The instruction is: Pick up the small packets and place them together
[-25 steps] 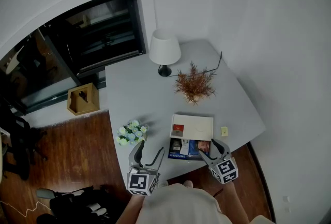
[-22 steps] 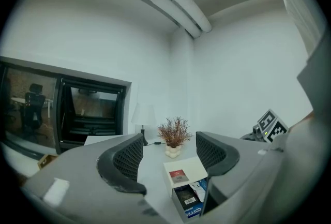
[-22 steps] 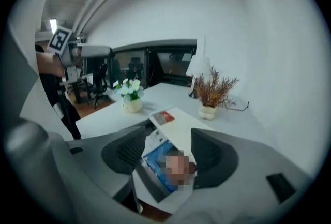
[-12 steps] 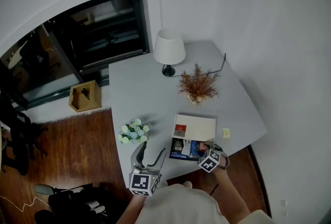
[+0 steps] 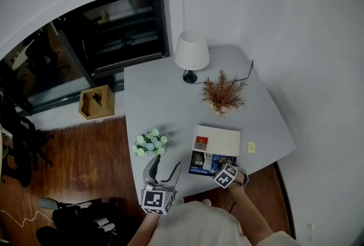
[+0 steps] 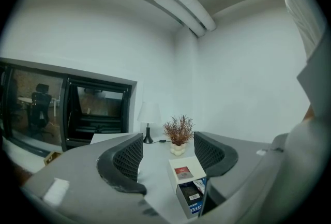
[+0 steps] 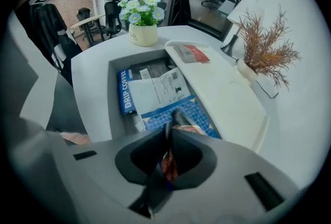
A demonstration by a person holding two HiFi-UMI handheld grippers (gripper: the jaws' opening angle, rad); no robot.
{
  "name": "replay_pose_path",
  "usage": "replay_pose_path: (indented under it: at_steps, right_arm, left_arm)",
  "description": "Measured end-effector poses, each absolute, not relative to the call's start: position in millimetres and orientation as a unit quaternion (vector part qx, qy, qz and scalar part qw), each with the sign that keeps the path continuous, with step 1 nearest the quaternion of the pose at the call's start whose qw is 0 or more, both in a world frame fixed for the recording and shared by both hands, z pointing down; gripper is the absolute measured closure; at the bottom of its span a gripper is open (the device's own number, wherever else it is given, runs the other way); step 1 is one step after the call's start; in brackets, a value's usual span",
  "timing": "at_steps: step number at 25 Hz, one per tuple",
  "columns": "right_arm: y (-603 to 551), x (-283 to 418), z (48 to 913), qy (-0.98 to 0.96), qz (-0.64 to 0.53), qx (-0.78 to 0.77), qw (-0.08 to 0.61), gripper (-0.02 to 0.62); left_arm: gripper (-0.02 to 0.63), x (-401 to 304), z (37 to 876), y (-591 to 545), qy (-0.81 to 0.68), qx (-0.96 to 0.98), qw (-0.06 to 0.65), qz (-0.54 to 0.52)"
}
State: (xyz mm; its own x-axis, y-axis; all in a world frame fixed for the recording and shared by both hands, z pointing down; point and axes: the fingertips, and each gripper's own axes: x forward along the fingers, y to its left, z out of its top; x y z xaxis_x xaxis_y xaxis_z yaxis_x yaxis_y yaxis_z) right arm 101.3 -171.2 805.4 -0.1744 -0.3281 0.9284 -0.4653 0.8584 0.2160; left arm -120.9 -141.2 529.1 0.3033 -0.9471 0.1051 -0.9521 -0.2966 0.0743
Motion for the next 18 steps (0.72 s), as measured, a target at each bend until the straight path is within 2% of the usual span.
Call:
replay_pose_path:
  at_steps: [2,6,10,15,18]
  right_arm:
    - [-165.6,100.3,803.1,-0.770,0.055,0.259,0.580,0.586]
    - [-152.3,94.7,780.2,-0.801,0.037,0.241,0.546,0.586]
    - [-147.1,92.4,735.7,-0.824,-0.075,0.228,0.513,0.585]
    - [-191.6,116.4,680.0,-0.823,-0.110,0.319,0.457,0.584]
    - [-225.4,129.6,668.7,-0.805,-0.107,0.370,0.451,0.580]
  left_arm:
    - [0.310,-120.1,527.9,-141.2,-0.588,0.806,0.060,0.022]
    - [0.310,-120.4,530.1,-141.0,-0.587,0.807,0.060,0.026]
    - [0.310,-119.2,532.7,-142.3,-0.585,0.808,0.063,0.026]
    - [0.310,-115.7,532.9,-145.6,-0.580,0.812,0.063,0.030]
    - [0.310,-111.8,533.6,-147.3,-0.576,0.814,0.064,0.032]
